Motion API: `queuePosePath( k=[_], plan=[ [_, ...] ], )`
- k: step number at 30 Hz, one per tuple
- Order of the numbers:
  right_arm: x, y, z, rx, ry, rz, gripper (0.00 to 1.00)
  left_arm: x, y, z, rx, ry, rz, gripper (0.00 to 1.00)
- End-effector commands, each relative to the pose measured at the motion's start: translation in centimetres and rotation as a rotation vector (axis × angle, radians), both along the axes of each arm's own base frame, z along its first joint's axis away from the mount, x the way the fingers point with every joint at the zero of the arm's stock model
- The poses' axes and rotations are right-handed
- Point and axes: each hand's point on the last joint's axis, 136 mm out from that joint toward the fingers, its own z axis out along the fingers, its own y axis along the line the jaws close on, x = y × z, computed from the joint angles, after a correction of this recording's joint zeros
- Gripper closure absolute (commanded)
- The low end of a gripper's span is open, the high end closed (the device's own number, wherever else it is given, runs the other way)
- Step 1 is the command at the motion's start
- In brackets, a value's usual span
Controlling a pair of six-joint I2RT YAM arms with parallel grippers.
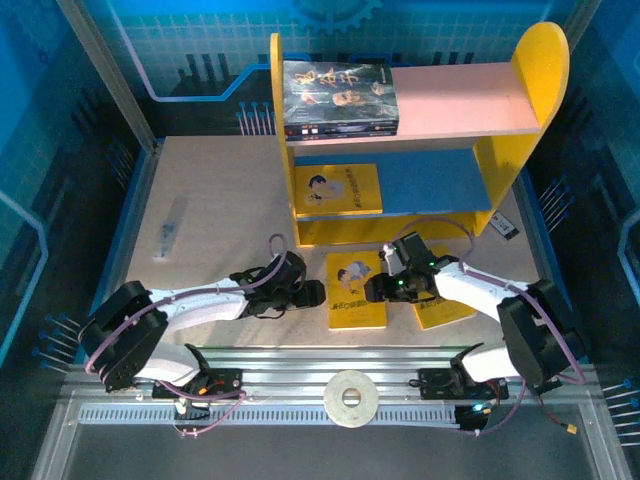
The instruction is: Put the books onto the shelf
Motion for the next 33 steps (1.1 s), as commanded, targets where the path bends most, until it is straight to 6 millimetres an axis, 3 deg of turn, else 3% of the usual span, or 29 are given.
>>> queuePosePath(
  k=[1, 14, 19, 33],
  plan=[
    [0.9, 2.4, 1.7, 0.065, -0.042, 0.037, 0.42, 0.0, -0.2, -0.2, 0.002, 0.003, -0.005, 0.28],
    [2.2, -1.3, 3.0, -0.074, -0.104, -0.019, 0.37, 0.3, 0.1, -0.4, 0.043, -0.004, -0.006, 0.28],
    [2.1, -1.1, 2.4, -0.064, -0.084, -0.013, 0.39, 0.5, -0.4, -0.4, 0.029, -0.002, -0.01, 0.28],
    [2.0, -0.1, 0.1, -0.065, -0.027, -0.016, 0.62, 0.6, -0.9, -0.6, 0.009, 0.002, -0.005, 0.28]
  ],
)
